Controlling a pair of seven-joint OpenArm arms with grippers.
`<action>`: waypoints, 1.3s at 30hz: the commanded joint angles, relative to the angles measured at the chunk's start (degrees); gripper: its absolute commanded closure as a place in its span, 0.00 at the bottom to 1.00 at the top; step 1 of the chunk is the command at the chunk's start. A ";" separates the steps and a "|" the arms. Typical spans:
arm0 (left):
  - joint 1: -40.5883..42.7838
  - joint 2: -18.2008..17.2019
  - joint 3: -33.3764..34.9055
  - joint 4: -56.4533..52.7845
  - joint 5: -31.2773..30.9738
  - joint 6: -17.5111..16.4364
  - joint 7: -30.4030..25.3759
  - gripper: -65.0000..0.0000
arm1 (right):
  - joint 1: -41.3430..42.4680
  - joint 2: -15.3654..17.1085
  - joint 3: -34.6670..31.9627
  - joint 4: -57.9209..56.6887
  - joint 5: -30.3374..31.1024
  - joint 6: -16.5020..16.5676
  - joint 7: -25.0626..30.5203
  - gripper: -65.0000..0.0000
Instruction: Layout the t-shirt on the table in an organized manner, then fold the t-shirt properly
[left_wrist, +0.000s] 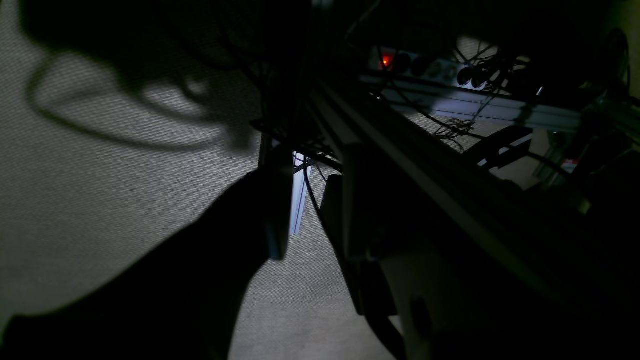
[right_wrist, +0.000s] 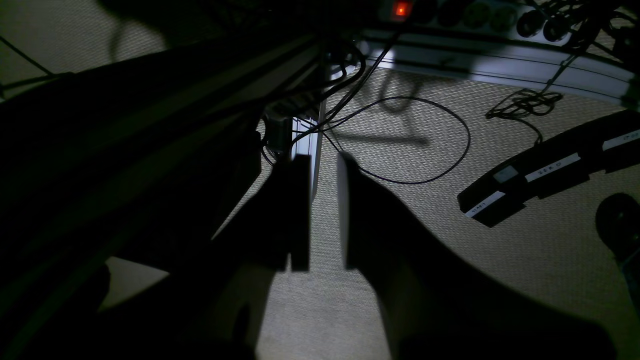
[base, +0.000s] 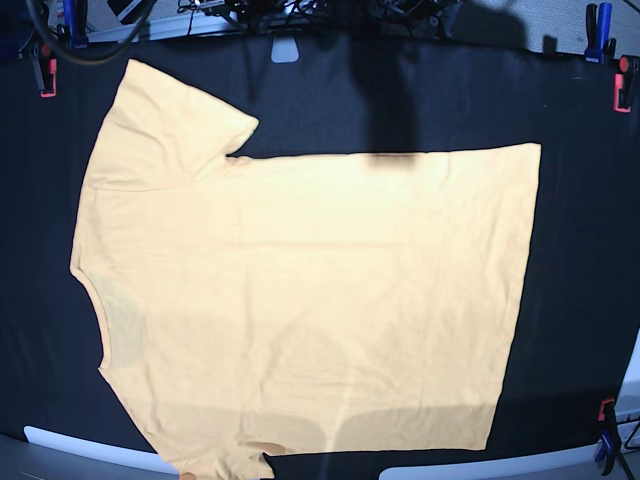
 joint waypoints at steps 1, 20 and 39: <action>0.17 0.37 0.02 0.22 0.13 -0.55 -0.68 0.75 | -0.13 0.15 0.20 0.39 0.11 0.79 0.44 0.86; 0.50 0.37 0.02 0.22 0.15 -0.57 -0.70 0.75 | -0.15 1.18 0.20 0.37 0.13 0.79 0.44 0.86; 5.73 0.42 0.13 6.58 0.13 -0.57 -0.76 0.75 | -4.90 2.05 0.20 4.48 0.13 0.94 0.48 0.86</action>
